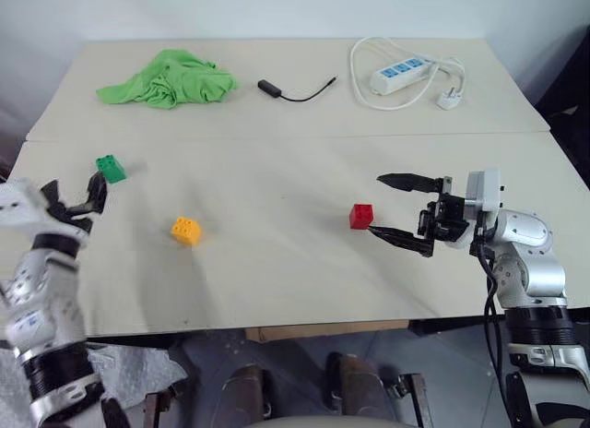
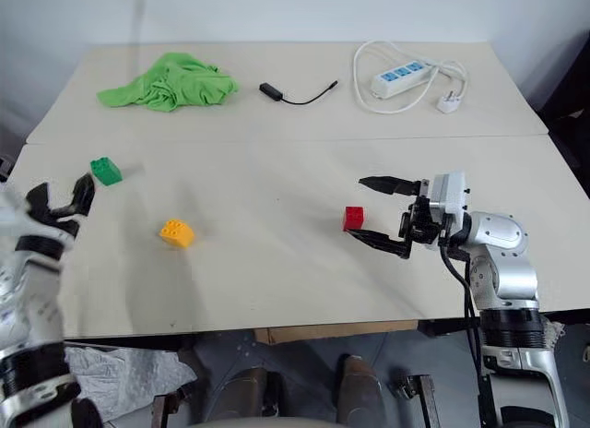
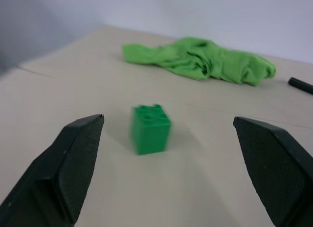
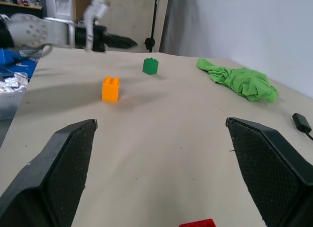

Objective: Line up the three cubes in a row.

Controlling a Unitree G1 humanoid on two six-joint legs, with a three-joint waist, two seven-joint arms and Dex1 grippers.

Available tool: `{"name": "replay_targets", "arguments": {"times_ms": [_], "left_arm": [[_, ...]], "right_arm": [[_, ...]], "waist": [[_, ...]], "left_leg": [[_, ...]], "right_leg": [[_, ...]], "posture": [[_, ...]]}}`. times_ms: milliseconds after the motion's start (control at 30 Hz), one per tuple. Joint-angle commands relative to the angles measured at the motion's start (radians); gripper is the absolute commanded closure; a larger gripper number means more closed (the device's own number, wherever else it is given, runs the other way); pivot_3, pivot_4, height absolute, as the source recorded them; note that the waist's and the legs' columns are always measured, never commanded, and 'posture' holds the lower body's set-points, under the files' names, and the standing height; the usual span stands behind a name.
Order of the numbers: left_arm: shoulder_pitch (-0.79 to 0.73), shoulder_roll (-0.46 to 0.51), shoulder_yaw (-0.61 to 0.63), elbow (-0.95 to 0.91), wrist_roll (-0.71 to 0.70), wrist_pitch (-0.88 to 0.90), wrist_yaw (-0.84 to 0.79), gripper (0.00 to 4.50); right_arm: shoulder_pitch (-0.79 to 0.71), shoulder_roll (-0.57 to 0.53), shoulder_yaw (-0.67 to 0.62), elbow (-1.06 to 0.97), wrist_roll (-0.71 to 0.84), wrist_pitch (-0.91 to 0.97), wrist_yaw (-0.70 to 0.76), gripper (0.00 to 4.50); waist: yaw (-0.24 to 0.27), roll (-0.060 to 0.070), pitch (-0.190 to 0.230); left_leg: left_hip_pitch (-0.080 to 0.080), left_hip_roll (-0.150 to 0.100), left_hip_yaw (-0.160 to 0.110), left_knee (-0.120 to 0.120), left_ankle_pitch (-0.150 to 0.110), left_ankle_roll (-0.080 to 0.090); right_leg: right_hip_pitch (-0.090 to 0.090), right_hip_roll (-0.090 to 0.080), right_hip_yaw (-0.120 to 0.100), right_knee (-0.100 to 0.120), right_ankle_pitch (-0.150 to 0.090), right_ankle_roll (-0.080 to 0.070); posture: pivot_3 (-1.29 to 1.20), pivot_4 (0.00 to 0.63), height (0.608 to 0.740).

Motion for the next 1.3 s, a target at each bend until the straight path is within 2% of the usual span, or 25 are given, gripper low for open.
{"name": "replay_targets", "arguments": {"times_ms": [33, 267, 533, 633, 900, 1100, 1233, 1300], "left_arm": [[-0.152, 0.024, -0.042, 0.126, 0.086, 0.043, 0.136, 0.0], [-0.356, 0.061, -0.08, 0.408, 0.153, -0.02, 0.168, 0.0], [-0.455, 0.078, -0.106, 0.597, 0.18, -0.053, 0.157, 0.0], [-0.464, 0.082, -0.105, 0.622, 0.18, -0.053, 0.158, 0.61], [-0.41, 0.093, -0.116, 0.528, 0.168, -0.02, 0.107, 3.03], [-0.288, 0.222, -0.134, 0.407, 0.038, -0.237, -0.532, 3.03], [-0.264, 0.326, -0.218, 0.253, -0.059, -0.203, -0.932, 3.03], [-0.273, 0.346, -0.271, 0.201, -0.071, -0.179, -1.03, 3.03]], "right_arm": [[-0.001, 0.014, 0.004, -0.065, 0.027, 0.035, -0.021, 0.07], [0.001, 0.032, 0.021, -0.093, 0.025, 0.065, -0.034, 0.07], [-0.007, 0.075, 0.026, -0.077, 0.005, 0.038, -0.051, 0.07], [-0.006, 0.084, 0.026, -0.078, 0.0, 0.031, -0.056, 0.0], [0.0, 0.089, 0.027, -0.066, -0.014, 0.0, -0.062, 0.0], [0.039, 0.047, -0.012, -0.095, -0.001, 0.0, -0.058, 0.0], [0.078, -0.023, -0.077, -0.123, 0.034, 0.038, -0.054, 0.0], [0.099, -0.055, -0.097, -0.117, 0.034, 0.038, -0.042, 0.0]], "waist": [[0.006, -0.002, 0.0], [0.006, -0.002, 0.0], [0.005, -0.002, 0.0], [0.004, -0.002, 0.0], [0.004, -0.003, 0.001], [-0.003, -0.003, 0.001], [0.003, -0.003, 0.001], [0.009, -0.003, 0.001]], "left_leg": [[-0.001, 0.0, 0.0, 0.001, 0.0, 0.0], [-0.001, 0.0, 0.0, 0.0, 0.001, -0.001], [-0.002, -0.001, 0.002, 0.0, 0.001, -0.001], [-0.002, -0.001, 0.003, 0.0, 0.001, -0.001], [-0.002, -0.001, 0.003, 0.0, 0.001, -0.002], [-0.002, 0.0, 0.006, 0.0, 0.001, -0.002], [-0.003, 0.0, 0.006, 0.0, 0.001, -0.002], [-0.002, 0.0, 0.006, 0.001, 0.001, -0.002]], "right_leg": [[0.0, 0.001, -0.001, -0.001, 0.0, 0.0], [0.001, 0.001, -0.004, -0.002, 0.0, 0.0], [0.002, 0.002, -0.008, -0.003, 0.0, 0.0], [0.002, 0.002, -0.008, -0.003, 0.0, 0.0], [0.002, 0.002, -0.008, -0.002, 0.0, 0.0], [0.001, 0.002, -0.009, -0.003, 0.0, 0.0], [0.001, 0.002, -0.009, -0.003, 0.0, 0.0], [0.001, 0.002, -0.009, -0.003, 0.0, 0.0]], "posture": [[0.0, 0.15, 0.74], [0.0, 0.15, 0.74], [0.0, 0.15, 0.74], [0.0, 0.15, 0.74], [0.0, 0.15, 0.74], [0.0, 0.15, 0.74], [0.0, 0.15, 0.74], [0.0, 0.15, 0.74]]}}
